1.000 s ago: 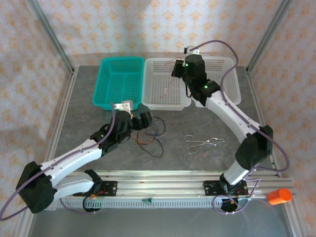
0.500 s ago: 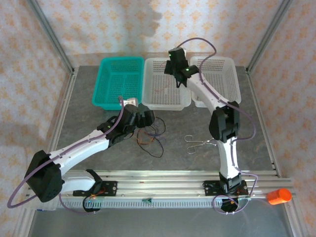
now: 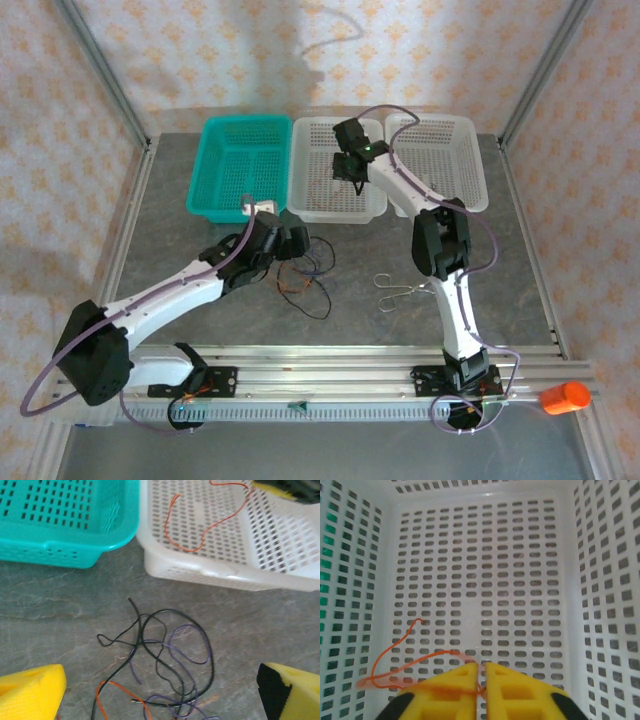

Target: Untangle the cables

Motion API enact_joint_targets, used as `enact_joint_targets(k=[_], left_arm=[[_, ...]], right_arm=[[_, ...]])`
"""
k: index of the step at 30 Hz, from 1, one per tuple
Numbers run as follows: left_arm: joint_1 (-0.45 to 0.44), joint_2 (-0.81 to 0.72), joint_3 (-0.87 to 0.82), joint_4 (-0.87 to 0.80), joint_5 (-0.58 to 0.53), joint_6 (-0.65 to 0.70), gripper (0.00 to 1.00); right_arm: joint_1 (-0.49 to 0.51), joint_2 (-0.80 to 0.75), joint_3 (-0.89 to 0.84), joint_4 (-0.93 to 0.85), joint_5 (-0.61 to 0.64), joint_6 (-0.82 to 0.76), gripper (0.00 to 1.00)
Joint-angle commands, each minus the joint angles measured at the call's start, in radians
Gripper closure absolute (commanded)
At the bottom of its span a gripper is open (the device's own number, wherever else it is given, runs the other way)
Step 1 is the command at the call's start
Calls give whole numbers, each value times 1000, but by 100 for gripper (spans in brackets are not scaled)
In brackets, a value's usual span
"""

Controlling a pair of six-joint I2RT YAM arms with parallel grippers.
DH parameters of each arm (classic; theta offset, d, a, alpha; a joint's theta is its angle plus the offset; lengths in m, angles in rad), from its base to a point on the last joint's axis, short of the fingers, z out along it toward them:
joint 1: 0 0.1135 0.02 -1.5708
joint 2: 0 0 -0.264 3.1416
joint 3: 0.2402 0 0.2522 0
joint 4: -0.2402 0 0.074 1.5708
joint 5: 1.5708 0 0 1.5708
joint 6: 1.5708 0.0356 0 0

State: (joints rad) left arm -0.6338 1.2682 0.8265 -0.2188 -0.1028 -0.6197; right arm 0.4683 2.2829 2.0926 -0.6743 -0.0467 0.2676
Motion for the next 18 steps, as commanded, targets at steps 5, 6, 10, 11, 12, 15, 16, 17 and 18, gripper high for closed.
enact_joint_targets(k=[5,6,10,11,12,15,16,17,18], left_arm=[[8,44,47,-92,-49,21,4],[8,48,48,-97,-49,20,6],[8,60,65,-126,-40,23,12],[8,61,67,-137,-38,22,13],[8,62,70,-149,-38,20,14],[6,56,79,-192,-29,11,17],[4,54,80,-208,-27,6,18],[-1,48,80,-225,-25,1,20],[-3,44,81,-241,-24,-4,20]], right_arm=[[-2,-50,47,-33,8,0,56],[-2,-60,47,-33,12,-1,54],[0,-136,14,-23,-5,-2,48],[2,-166,-12,-7,-10,-1,47],[5,-195,-44,11,-12,-3,47],[26,-310,-176,86,-17,-16,44],[34,-358,-232,122,-16,-10,43],[41,-404,-295,160,-30,-11,42],[49,-445,-351,196,-44,-14,40]])
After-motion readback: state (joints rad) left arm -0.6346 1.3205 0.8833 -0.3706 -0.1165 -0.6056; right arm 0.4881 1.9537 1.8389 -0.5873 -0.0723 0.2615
